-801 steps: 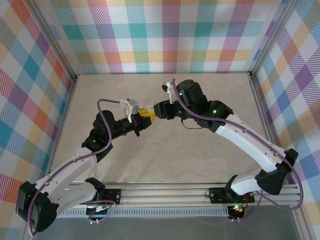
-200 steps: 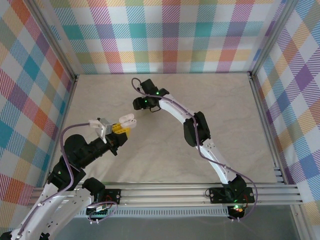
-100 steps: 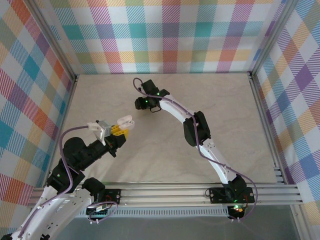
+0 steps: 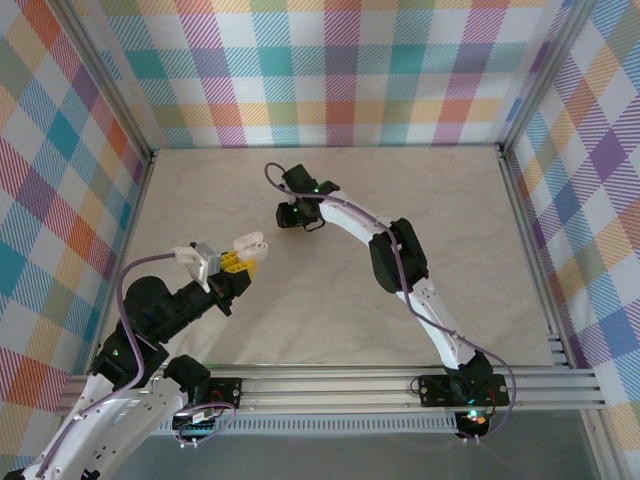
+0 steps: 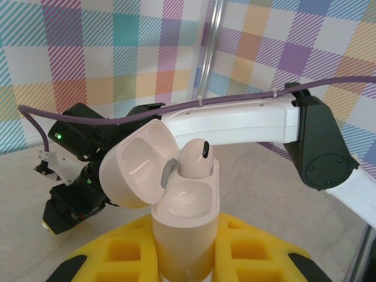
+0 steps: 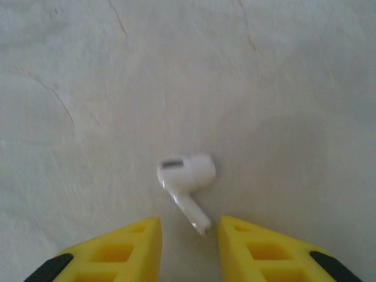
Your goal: Insert the wireless bluetooth earbuds into the charging case
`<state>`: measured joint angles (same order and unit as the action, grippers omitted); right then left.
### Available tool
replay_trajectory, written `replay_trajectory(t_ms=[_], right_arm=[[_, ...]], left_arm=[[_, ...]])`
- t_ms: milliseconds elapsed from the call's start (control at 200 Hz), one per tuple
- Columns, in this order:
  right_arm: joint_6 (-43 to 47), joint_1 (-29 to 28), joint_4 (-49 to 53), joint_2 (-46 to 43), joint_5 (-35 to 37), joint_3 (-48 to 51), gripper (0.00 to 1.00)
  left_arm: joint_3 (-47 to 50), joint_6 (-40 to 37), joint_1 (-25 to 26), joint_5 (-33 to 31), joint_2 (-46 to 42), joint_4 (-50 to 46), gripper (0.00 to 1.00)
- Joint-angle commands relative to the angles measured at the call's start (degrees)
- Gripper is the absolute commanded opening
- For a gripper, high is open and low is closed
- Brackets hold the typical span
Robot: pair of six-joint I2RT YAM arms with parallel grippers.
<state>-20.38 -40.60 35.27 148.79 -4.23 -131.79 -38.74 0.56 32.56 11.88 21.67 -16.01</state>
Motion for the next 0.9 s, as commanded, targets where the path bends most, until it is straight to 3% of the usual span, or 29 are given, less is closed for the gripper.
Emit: replay_trajectory(t_ms=[0, 160, 305, 485, 605, 895], right_arm=[[-0.48, -0.53, 3.33, -5.00, 1.10, 5.14, 0.29], [-0.89, -0.43, 0.04, -9.56, 2.15, 13.50, 0.17], [0.28, -0.45, -1.58, -12.02, 2.52, 16.75, 0.16], [2.68, -0.45, -0.64, -9.67, 3.98, 11.44, 0.34], [3.39, -0.47, 1.46, -5.66, 4.81, 4.16, 0.52], [4.35, -0.36, 3.04, 4.29, 2.58, -12.82, 0.58]], left_arm=[[0.06, -0.33, 0.41, -0.02, -0.77, 1.01, 0.00], [0.86, 0.49, 0.41, 0.71, -0.24, 2.31, 0.00], [1.28, 0.94, 0.43, 1.05, 0.08, 2.80, 0.00], [2.31, 2.76, 0.40, 1.80, 1.67, 5.77, 0.00], [2.19, 3.33, 0.40, 2.05, 3.11, 7.04, 0.00], [2.09, 2.50, 0.43, -0.42, 1.39, 6.04, 0.00]])
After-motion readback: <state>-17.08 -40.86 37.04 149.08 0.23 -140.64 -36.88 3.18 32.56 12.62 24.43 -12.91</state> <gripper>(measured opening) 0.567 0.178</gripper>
